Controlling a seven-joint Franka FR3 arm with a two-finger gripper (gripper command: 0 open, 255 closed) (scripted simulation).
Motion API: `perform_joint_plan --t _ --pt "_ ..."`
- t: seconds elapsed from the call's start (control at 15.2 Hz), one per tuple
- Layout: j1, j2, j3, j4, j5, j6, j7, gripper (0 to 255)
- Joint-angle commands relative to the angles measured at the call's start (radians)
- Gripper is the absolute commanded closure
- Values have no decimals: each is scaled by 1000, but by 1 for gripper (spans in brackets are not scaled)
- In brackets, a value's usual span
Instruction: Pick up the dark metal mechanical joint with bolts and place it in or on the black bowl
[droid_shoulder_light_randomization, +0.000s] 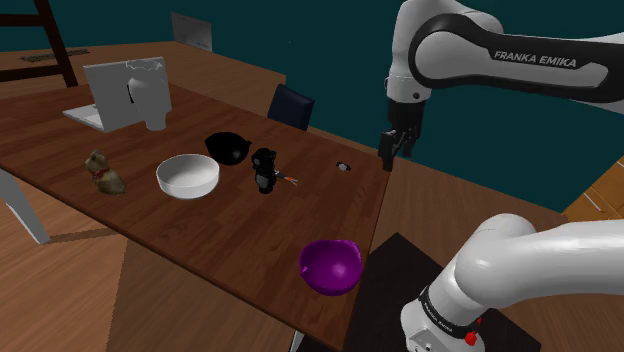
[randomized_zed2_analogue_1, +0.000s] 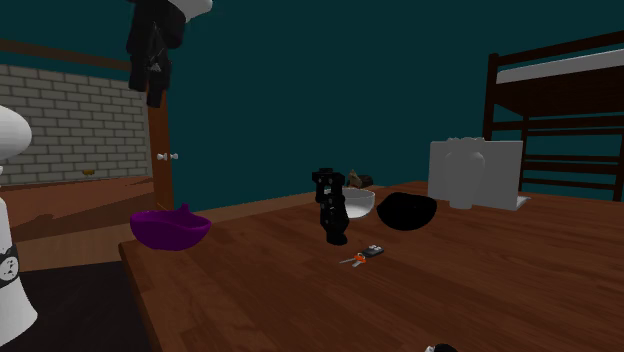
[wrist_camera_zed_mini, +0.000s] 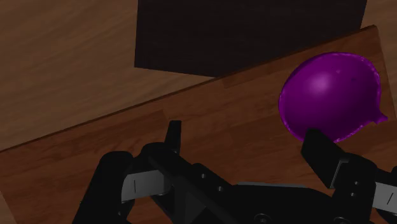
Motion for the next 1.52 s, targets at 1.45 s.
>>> perform_joint_plan --t 1.45 --pt "-10 499 74 -168 -209 1207 53 0"
